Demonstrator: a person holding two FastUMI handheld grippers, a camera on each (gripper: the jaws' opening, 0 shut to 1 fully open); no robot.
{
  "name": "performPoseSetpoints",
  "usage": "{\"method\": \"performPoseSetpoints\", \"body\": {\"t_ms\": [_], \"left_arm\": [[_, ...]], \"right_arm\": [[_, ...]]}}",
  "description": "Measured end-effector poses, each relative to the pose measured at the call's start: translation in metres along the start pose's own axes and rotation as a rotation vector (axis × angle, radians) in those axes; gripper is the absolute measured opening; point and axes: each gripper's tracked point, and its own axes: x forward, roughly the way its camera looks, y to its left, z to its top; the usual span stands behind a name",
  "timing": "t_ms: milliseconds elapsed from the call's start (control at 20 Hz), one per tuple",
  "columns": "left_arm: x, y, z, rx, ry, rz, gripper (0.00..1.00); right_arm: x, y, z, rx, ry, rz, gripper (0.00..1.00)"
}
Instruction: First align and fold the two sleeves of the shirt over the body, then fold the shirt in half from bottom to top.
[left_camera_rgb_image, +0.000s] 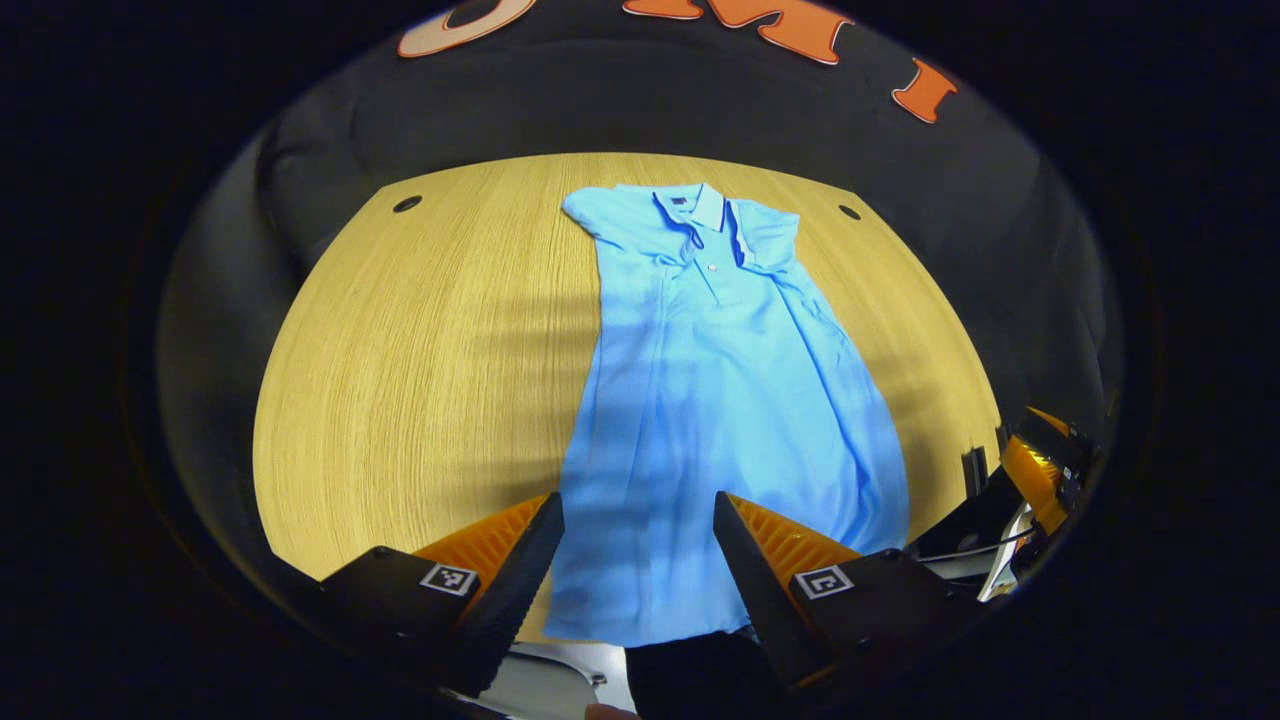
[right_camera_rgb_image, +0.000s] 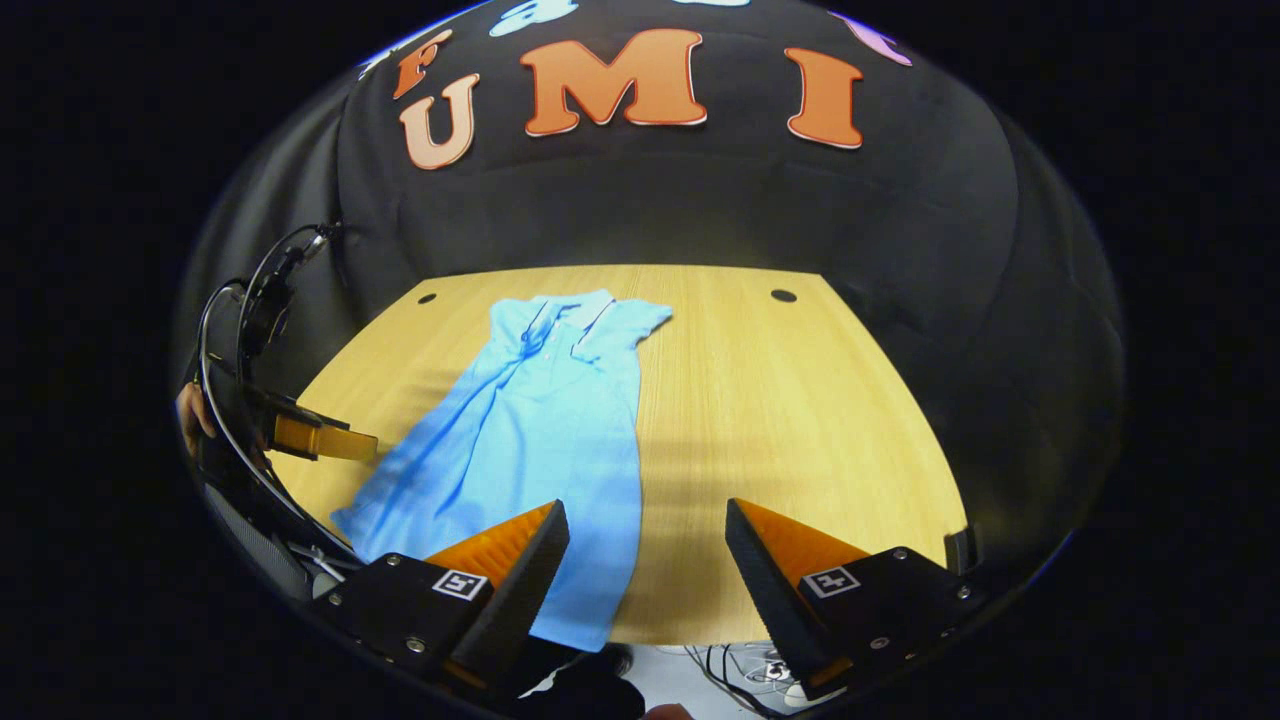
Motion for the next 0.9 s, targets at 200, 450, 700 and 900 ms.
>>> {"method": "performPoseSetpoints", "body": {"t_ms": [200,450,700,900], "left_arm": [[-0.001,0.011,-0.044,-0.012,0.008,0.006,1.00],[0.010,0.019,-0.078,0.016,-0.016,0.016,1.00],[0.021,0.030,-0.105,-0.011,-0.042,0.025,1.00],[0.024,0.034,-0.111,0.014,-0.090,0.037,0.98]], "right_arm": [[0.005,0.018,-0.040,-0.006,0.073,0.035,0.99],[0.011,0.037,-0.077,-0.012,0.120,0.053,0.98],[0.017,0.042,-0.100,-0.054,0.141,0.047,0.98],[0.023,0.048,-0.112,-0.025,0.159,0.054,0.98]]}}
